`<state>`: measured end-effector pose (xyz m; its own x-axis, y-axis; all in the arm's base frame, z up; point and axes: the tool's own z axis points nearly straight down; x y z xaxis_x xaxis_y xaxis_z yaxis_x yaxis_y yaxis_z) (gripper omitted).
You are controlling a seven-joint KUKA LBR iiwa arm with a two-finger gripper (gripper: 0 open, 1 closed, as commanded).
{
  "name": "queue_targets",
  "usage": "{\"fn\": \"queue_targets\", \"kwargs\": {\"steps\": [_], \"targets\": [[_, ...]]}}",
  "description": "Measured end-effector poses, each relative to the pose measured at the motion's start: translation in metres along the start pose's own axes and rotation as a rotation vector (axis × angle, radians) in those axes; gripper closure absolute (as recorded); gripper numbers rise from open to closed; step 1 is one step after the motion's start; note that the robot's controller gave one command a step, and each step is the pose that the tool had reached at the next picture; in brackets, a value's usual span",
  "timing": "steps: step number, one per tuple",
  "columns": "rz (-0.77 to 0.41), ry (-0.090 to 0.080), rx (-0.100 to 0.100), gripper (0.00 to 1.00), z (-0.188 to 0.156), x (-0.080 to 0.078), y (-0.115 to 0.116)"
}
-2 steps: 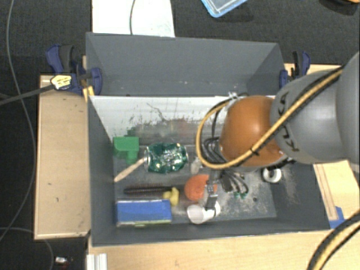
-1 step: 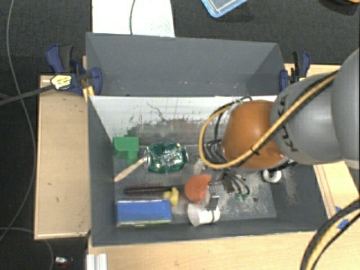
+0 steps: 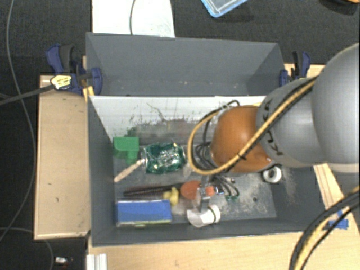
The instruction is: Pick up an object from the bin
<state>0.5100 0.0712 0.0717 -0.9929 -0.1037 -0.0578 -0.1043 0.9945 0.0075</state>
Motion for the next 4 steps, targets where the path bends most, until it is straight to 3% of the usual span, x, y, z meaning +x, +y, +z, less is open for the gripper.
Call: {"fn": "queue_targets", "kwargs": {"steps": [1,2,4], "targets": [[0.027,-0.001,0.0,0.0,-0.001,-0.001,-0.006],[-0.142,-0.005,0.0,1.0,0.006,-0.081,0.038],[-0.135,-0.009,0.0,1.0,-0.004,-0.086,0.041]]}}
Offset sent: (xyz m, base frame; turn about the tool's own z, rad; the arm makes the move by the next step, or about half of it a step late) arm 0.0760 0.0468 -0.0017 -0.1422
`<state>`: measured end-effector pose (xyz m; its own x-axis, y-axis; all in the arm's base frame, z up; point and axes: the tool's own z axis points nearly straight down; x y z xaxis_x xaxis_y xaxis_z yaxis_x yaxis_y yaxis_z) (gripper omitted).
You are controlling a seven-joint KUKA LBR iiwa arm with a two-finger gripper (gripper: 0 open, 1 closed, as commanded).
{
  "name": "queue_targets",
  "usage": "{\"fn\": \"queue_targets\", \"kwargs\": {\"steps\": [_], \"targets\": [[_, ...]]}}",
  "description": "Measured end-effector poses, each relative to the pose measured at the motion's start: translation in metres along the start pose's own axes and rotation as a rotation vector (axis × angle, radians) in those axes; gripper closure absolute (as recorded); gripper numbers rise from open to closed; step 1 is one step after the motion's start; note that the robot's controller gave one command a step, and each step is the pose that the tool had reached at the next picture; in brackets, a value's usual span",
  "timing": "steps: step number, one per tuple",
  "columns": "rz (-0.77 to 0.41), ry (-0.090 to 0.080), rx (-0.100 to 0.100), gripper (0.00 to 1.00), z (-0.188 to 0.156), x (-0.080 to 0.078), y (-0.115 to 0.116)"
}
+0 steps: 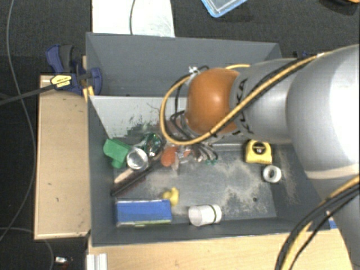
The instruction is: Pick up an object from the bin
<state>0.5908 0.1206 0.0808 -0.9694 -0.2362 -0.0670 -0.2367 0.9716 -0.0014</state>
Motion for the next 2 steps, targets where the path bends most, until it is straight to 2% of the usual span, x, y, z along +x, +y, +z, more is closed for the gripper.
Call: {"fn": "queue_targets", "kwargs": {"steps": [1,2], "targets": [[0.137,0.003,0.002,1.0,0.008,0.0,0.008],[0.066,-0.002,0.002,1.0,-0.013,0.0,0.001]]}}
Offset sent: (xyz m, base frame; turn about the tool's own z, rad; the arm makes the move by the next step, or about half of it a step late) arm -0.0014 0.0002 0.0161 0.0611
